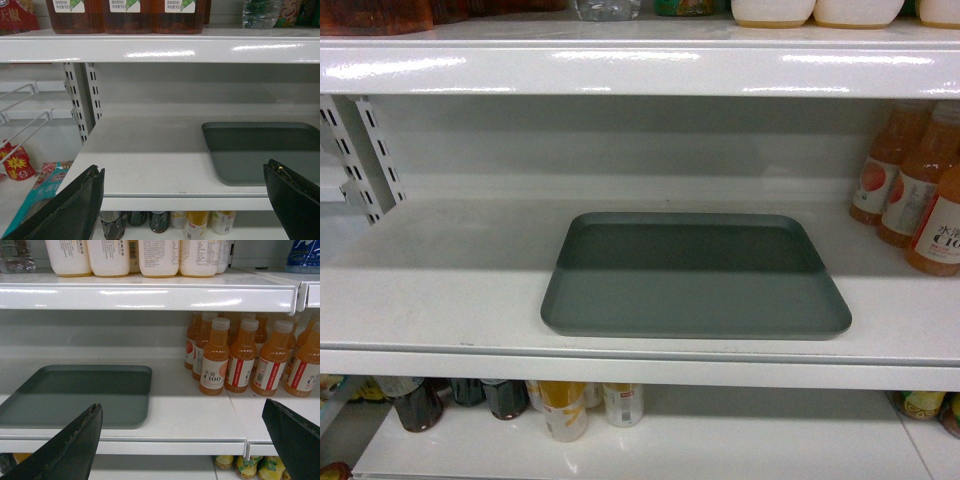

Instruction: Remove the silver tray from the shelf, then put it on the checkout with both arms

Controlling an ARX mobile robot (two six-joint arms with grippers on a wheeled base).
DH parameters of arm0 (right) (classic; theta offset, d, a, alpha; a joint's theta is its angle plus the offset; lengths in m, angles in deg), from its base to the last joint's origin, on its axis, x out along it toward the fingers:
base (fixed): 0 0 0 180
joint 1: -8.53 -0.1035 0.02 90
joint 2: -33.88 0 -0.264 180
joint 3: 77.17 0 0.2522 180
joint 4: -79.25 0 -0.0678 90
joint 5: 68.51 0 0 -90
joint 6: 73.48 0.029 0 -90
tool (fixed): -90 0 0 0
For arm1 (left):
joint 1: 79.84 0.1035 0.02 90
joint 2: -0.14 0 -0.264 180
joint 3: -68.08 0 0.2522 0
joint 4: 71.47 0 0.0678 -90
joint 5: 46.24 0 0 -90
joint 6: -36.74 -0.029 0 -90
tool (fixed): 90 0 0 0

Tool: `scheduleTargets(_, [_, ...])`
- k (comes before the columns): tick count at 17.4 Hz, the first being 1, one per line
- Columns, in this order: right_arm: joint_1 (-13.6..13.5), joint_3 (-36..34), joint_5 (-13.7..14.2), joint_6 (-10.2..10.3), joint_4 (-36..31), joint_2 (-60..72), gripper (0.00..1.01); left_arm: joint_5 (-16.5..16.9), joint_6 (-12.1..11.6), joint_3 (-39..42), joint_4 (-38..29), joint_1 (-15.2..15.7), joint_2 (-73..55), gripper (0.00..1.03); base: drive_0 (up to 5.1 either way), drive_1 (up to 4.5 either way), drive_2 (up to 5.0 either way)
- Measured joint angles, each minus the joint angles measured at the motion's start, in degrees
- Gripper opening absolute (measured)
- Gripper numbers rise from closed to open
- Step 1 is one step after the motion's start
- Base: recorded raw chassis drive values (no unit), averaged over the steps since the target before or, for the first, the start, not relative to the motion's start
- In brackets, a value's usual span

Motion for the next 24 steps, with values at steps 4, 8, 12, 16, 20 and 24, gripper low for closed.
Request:
scheduleTargets(4, [0.0, 0.0, 0.0, 0.0, 0.0, 0.0, 0.98, 0.0, 0.0, 0.0, 0.0, 0.0, 0.0, 0.98, 0.0, 0.0, 0.0])
scheduleTargets(8, [0.0, 0.0, 0.0, 0.0, 0.0, 0.0, 0.98, 0.0, 0.0, 0.0, 0.0, 0.0, 0.0, 0.98, 0.0, 0.0, 0.0])
scheduleTargets(12, [0.0, 0.0, 0.0, 0.0, 0.0, 0.0, 0.98, 0.0, 0.0, 0.0, 0.0, 0.0, 0.0, 0.98, 0.0, 0.0, 0.0])
scheduleTargets(16, [0.0, 0.0, 0.0, 0.0, 0.0, 0.0, 0.98, 0.0, 0.0, 0.0, 0.0, 0.0, 0.0, 0.98, 0.0, 0.0, 0.0])
scheduleTargets(20, [0.0, 0.0, 0.0, 0.0, 0.0, 0.0, 0.98, 0.0, 0.0, 0.0, 0.0, 0.0, 0.0, 0.98, 0.0, 0.0, 0.0])
scheduleTargets(24, [0.0, 0.0, 0.0, 0.0, 0.0, 0.0, 0.98, 0.0, 0.0, 0.0, 0.0, 0.0, 0.0, 0.98, 0.0, 0.0, 0.0])
